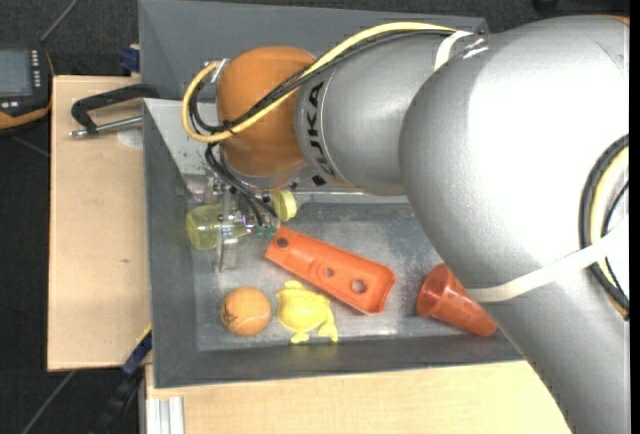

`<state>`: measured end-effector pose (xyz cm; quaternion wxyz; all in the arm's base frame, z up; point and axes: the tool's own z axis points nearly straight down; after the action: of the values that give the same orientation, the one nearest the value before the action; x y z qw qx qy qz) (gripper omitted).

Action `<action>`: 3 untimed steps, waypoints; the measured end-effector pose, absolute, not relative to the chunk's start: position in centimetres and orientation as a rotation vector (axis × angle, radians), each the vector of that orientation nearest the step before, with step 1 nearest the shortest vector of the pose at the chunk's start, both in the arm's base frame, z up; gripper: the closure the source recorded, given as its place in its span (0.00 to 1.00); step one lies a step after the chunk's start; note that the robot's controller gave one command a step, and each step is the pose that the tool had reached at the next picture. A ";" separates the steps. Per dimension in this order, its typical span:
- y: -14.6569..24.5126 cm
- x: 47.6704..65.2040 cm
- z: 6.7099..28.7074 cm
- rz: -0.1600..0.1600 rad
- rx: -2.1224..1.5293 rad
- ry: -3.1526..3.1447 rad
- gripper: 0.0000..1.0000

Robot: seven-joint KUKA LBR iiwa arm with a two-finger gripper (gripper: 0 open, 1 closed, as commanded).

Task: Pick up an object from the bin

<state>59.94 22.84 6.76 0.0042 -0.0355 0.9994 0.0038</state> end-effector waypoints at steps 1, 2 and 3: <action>22.7 60.1 7.1 0.012 -0.017 3.133 1.00; 22.7 60.1 7.1 0.012 -0.004 3.134 1.00; 22.7 60.1 7.4 0.012 0.003 3.136 1.00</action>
Offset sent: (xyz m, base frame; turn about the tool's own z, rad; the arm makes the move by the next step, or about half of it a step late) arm 0.0000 0.0000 0.0000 0.0000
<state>60.09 22.66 7.35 0.0029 0.0008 1.0000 0.0038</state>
